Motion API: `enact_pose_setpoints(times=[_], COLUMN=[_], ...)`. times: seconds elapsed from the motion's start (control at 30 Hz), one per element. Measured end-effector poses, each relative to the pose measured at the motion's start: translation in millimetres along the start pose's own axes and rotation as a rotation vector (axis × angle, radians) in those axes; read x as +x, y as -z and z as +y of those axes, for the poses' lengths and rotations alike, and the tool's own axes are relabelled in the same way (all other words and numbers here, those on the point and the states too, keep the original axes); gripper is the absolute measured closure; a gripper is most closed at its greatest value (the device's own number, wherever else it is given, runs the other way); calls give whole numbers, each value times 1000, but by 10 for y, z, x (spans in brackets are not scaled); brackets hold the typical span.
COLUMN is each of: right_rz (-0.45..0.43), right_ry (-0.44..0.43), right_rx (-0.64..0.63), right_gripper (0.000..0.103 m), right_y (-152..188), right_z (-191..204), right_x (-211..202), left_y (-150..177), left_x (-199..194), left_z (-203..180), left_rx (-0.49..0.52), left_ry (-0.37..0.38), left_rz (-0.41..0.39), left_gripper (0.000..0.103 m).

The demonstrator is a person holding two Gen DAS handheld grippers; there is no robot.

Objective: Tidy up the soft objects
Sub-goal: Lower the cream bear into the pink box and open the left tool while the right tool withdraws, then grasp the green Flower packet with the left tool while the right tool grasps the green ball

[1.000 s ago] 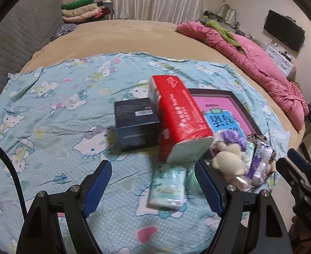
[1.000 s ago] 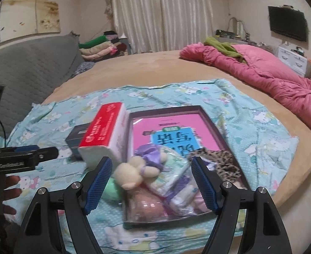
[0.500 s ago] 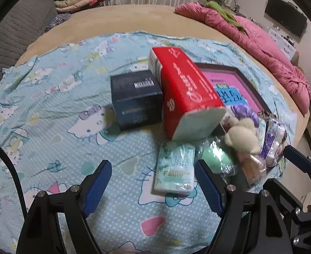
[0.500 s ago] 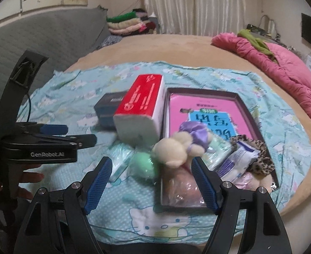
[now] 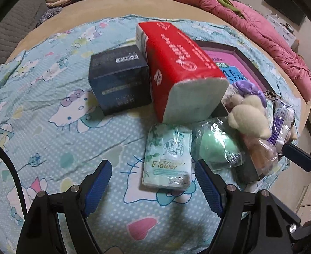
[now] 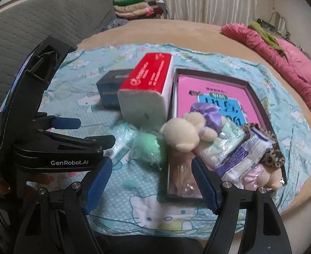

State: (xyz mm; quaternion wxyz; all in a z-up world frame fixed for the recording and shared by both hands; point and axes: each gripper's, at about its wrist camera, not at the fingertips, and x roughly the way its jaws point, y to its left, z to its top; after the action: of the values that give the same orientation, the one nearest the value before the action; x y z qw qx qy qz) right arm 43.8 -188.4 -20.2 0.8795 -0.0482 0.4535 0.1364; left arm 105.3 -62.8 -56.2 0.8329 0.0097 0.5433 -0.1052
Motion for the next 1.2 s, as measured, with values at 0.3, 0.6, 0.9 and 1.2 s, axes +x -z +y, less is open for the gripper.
enact_pose_setpoints(times=[0.3, 0.6, 0.9, 1.2], right_rz=[60, 111, 108, 87], right_ry=[5, 19, 69, 146], right_rx=[-32, -196, -307, -425], right_gripper=[25, 25, 34, 44], right_y=[26, 12, -20, -124], right_z=[20, 308, 384, 488], right_x=[115, 334, 589, 822], left_y=[-50, -132, -158, -133], left_x=[200, 410, 449, 362], left_z=[4, 12, 149, 310], left_rx=[7, 21, 2, 10], left_ry=[-18, 25, 164, 169], left_rz=[36, 85, 100, 99], left_gripper=[23, 23, 59, 64])
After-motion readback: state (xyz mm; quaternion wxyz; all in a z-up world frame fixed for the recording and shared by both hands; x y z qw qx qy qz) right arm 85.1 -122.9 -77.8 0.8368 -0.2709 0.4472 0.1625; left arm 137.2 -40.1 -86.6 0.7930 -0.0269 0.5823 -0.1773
